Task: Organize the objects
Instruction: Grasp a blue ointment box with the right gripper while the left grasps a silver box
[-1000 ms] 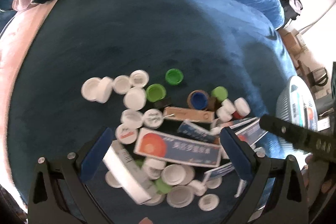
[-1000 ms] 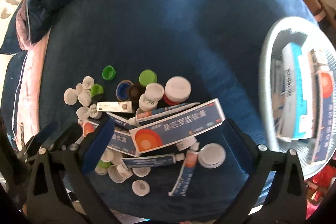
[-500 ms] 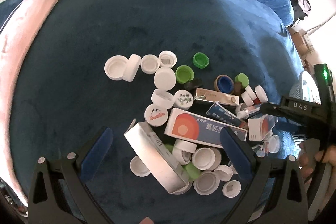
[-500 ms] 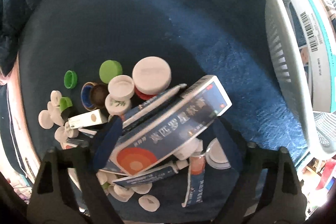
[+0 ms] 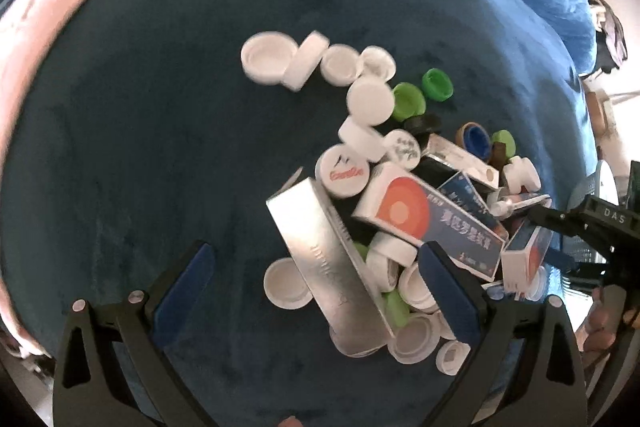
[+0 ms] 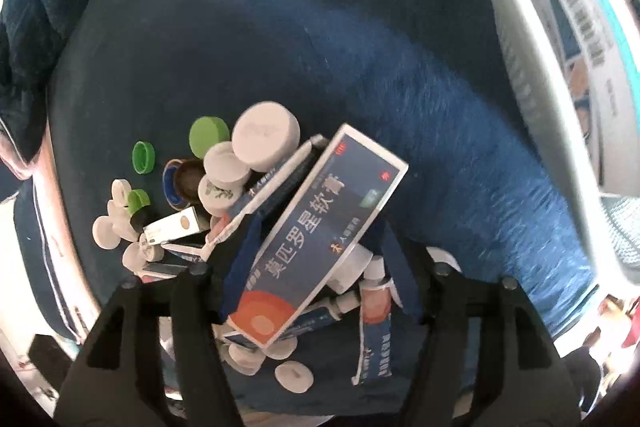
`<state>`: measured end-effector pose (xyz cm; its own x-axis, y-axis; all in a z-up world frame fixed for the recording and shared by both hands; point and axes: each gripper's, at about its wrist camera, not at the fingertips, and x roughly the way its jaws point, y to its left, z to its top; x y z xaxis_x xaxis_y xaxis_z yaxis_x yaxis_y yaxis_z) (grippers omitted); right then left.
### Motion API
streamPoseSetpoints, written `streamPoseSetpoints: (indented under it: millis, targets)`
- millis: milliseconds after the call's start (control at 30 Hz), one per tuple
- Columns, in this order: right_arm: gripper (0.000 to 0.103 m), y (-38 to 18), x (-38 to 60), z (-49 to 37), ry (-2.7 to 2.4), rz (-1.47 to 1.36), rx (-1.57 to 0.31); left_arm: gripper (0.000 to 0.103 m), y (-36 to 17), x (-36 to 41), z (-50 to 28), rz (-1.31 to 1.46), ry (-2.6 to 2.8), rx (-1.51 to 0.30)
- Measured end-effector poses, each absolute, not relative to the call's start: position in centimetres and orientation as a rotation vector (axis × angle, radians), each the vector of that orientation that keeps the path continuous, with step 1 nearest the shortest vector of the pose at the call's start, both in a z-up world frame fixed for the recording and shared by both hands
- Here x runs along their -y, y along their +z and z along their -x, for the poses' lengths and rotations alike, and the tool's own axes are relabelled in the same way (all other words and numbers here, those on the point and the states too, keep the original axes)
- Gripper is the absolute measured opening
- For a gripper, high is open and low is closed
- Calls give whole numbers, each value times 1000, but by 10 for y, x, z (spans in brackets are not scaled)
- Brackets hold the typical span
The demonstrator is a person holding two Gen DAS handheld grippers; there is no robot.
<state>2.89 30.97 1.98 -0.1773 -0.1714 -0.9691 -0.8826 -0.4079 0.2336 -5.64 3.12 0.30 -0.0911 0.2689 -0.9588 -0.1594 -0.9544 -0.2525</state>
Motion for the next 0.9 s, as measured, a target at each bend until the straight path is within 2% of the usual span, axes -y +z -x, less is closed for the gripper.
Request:
streamPoseSetpoints:
  millis: [67, 100, 167, 267, 533, 700, 800, 900]
  targets:
    - [64, 14, -309, -29, 1627, 1540, -1265, 76, -2, -32, 55, 1900, 2105, 122]
    - [62, 12, -307, -28, 1639, 1545, -1286, 73, -4, -33, 55, 1898, 2101, 115]
    - [55, 14, -303, -23, 1686, 1567, -1261, 38, -3, -34, 55, 1884, 2112, 104]
    - [45, 25, -296, -13, 1769, 1585, -1151, 31, 0, -33, 57, 1865, 2131, 88]
    - [42, 47, -263, 14, 1984, 1680, -896, 30, 11, -30, 59, 1792, 2189, 15]
    - [42, 42, -235, 26, 2097, 1793, -812, 31, 5, -29, 59, 1820, 2154, 29]
    - [44, 34, -230, 36, 2087, 1819, -781, 41, 1, -29, 59, 1839, 2151, 26]
    - [44, 33, -231, 39, 2069, 1844, -749, 41, -4, -31, 57, 1861, 2133, 6]
